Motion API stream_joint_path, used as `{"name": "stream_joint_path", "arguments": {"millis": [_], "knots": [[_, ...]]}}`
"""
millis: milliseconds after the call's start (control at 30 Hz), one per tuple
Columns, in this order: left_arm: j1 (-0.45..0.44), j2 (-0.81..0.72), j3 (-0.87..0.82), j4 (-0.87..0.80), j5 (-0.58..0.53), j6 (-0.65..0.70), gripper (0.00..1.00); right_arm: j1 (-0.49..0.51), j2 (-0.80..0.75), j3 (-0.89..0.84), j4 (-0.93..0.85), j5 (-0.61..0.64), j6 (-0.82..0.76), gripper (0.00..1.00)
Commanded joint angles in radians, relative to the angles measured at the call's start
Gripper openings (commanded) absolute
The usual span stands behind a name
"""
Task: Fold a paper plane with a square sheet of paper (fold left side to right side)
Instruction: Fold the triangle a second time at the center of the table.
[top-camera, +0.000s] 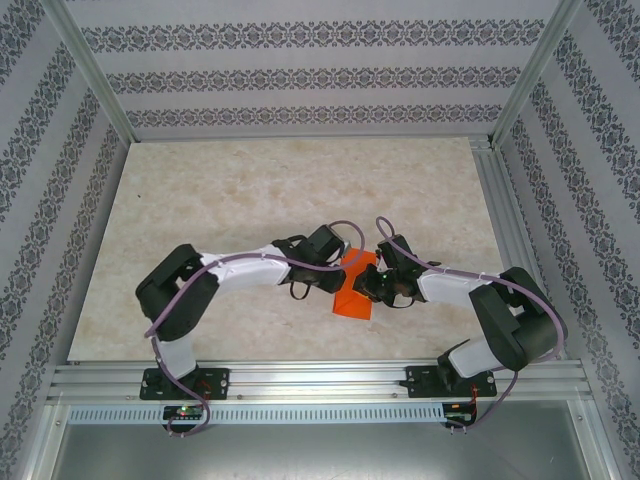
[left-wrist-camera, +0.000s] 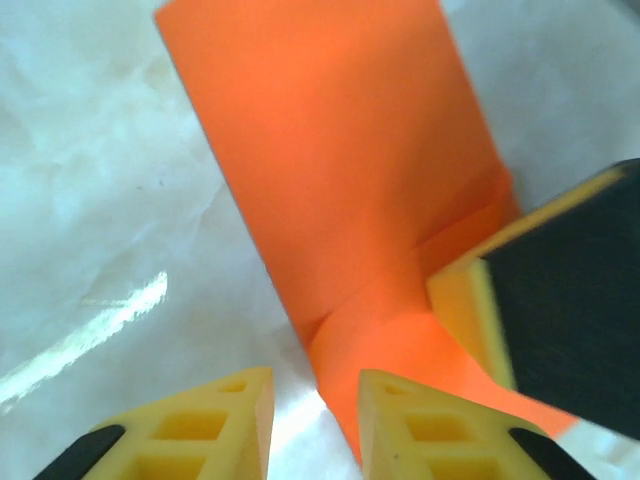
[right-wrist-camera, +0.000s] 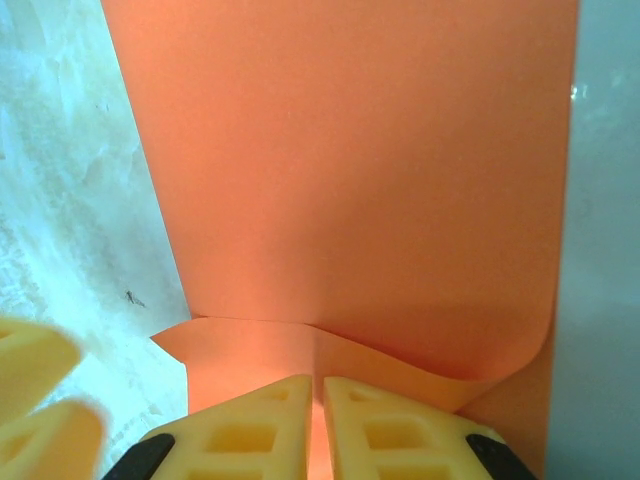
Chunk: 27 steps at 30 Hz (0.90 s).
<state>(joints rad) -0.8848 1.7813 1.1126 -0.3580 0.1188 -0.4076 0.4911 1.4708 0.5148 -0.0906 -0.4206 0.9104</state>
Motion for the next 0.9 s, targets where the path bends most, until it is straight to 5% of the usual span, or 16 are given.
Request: {"name": "stream_joint_path", "arguments": {"millis": [0,367,700,867], "knots": [[0.008,-0.111,-0.052,-0.006,0.028,-0.044,0.31,0.009,0.032,-0.023,-0.077,0.068,-0.015,0.14],[-0.053,-0.18,-0.2,0.216,0.288,-0.199,0.3,0.009,0.037,-0.015,-0.075,0.064,-0.016,0.14],[-0.092,-0.041,-0.157,0.257,0.355,-0.209,0.29,0.007,0.036,-0.009,-0.086,0.065,-0.022,0.14],[-0.092,-0.019,-0.145,0.204,0.277,-0.183,0.28,0.007,0.038,-0.007,-0.089,0.064,-0.025,0.14]]}}
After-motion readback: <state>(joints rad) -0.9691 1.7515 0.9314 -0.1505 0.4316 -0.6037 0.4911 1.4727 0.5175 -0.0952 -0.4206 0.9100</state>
